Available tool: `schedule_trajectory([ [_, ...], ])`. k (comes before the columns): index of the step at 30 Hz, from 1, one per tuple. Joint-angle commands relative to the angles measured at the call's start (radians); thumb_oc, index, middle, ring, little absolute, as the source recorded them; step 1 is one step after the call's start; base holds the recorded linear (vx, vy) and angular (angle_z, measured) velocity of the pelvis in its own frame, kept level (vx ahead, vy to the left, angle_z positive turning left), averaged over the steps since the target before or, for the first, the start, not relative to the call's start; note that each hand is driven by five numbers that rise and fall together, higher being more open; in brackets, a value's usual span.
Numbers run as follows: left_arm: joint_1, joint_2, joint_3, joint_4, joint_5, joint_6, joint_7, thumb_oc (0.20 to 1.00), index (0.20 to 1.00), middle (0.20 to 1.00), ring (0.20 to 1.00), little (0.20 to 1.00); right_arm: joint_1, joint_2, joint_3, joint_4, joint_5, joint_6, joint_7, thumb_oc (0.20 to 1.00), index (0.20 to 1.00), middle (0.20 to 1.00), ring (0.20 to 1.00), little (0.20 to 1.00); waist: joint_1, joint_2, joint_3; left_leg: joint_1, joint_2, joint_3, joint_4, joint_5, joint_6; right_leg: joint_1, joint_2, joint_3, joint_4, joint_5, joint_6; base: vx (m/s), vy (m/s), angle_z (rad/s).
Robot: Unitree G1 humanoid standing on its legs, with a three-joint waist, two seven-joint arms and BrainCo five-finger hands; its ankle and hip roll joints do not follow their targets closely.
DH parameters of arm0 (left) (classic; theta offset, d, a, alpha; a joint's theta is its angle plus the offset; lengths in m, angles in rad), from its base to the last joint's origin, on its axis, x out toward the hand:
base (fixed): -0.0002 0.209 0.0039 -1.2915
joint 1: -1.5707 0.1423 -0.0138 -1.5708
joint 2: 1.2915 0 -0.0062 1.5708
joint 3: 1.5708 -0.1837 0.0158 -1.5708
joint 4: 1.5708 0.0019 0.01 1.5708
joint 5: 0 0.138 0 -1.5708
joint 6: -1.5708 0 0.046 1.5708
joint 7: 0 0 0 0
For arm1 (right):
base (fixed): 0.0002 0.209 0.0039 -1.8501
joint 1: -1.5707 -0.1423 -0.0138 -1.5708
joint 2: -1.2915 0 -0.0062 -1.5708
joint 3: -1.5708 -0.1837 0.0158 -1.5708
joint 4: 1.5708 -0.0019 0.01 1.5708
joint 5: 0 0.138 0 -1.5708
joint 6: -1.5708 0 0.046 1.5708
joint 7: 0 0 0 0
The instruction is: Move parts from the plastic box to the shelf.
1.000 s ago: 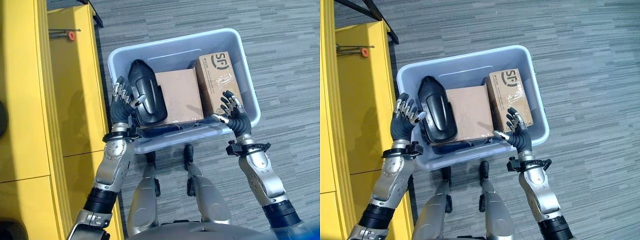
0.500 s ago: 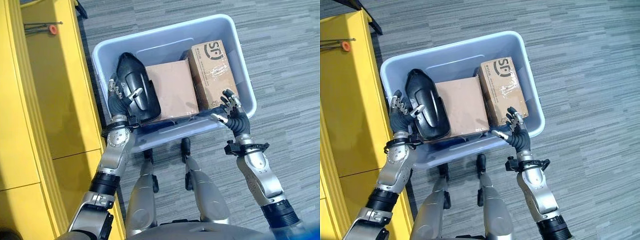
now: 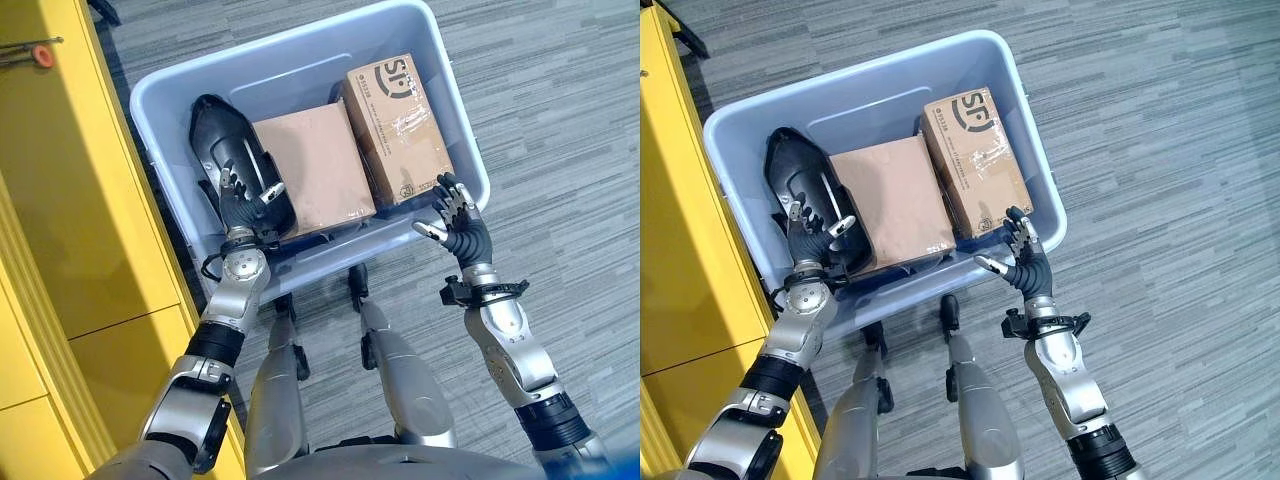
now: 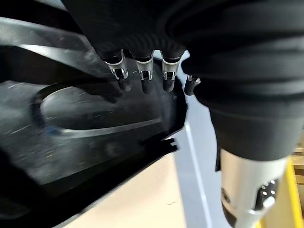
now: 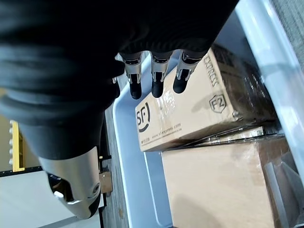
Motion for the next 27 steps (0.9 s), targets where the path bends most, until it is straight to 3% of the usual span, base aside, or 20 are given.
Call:
schedule_trajectory([
  [1, -0.026, 0.034, 0.016, 0.031, 0.012, -0.032, 0.044, 1.0, 1.0, 1.0, 1.0, 1.0, 0.039, 0.017, -0.026, -0.079, -0.006, -0.073, 0.003, 1.0, 1.0, 1.0, 1.0, 1.0, 0.005, -0.021, -0.027, 0.027, 0.041, -0.112, 0.005, -0.028, -0.065, 0.004, -0.043, -0.051, 0.005, -0.033, 0.094, 0.0, 0.0, 0.0],
  [27, -0.178, 0.048, -0.198, 0.212, 0.232, 0.045, -0.023, 1.0, 1.0, 1.0, 1.0, 1.0, 0.041, -0.008, -0.013, -0.106, 0.04, -0.112, 0.016, 1.0, 1.0, 1.0, 1.0, 1.0, -0.039, -0.038, -0.01, 0.002, 0.037, -0.098, 0.005, -0.027, -0.061, -0.037, -0.036, -0.025, 0.005, -0.019, 0.099, 0.0, 0.001, -0.01],
])
